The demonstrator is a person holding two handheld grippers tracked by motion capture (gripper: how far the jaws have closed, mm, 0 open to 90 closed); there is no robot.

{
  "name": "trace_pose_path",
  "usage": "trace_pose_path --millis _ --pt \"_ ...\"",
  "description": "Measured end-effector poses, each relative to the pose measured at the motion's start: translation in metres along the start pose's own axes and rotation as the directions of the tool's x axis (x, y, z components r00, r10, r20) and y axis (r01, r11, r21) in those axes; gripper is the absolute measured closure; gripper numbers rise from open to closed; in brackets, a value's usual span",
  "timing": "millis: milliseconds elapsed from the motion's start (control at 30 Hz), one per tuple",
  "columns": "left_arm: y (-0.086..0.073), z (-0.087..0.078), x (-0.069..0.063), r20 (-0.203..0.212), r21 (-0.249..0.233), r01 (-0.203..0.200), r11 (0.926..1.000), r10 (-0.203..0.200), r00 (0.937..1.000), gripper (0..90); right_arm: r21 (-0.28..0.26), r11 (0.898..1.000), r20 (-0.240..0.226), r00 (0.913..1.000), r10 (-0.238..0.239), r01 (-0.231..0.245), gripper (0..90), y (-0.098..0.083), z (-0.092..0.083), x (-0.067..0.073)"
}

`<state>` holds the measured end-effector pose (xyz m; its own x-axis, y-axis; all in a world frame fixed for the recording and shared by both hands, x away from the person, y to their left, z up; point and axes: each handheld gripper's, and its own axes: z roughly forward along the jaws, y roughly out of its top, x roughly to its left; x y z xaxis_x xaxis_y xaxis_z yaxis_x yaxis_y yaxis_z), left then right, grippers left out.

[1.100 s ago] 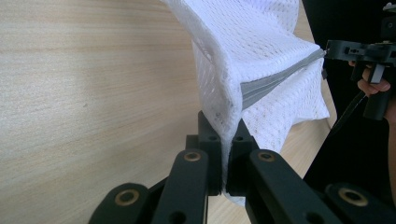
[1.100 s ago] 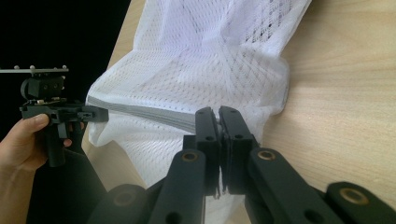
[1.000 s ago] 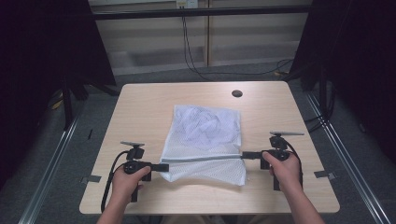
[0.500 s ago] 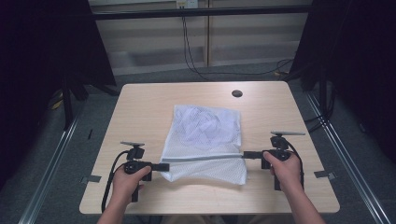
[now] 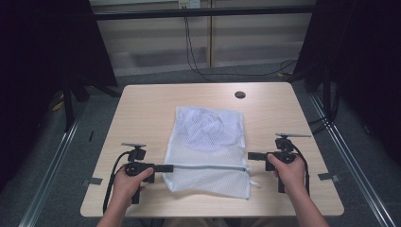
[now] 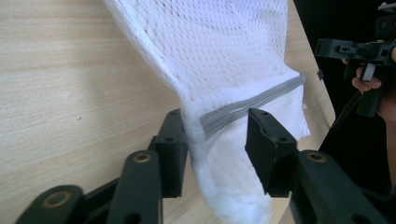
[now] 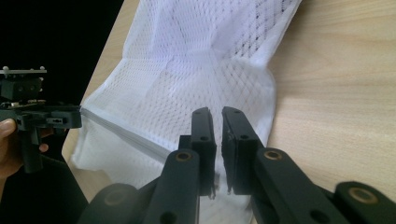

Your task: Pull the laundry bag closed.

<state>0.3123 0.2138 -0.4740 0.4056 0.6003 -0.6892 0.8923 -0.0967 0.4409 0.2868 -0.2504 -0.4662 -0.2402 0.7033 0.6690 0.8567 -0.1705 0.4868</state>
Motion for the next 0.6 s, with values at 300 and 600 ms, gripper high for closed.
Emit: trace_pose_path --millis 300,600 --pt "0.001 -0.005 0.001 -0.031 -0.026 -0.032 0.9991 0.031 0.999 40.2 -0.03 0.999 0.012 0.9998 -0.017 0.017 67.9 0.001 0.003 0.001" --pt "0.005 -0.012 0.002 -0.075 -0.071 -0.077 0.9945 0.072 0.9946 26.3 -0.056 0.996 0.044 0.9965 -0.071 0.073 48.0 0.004 0.003 -0.003"
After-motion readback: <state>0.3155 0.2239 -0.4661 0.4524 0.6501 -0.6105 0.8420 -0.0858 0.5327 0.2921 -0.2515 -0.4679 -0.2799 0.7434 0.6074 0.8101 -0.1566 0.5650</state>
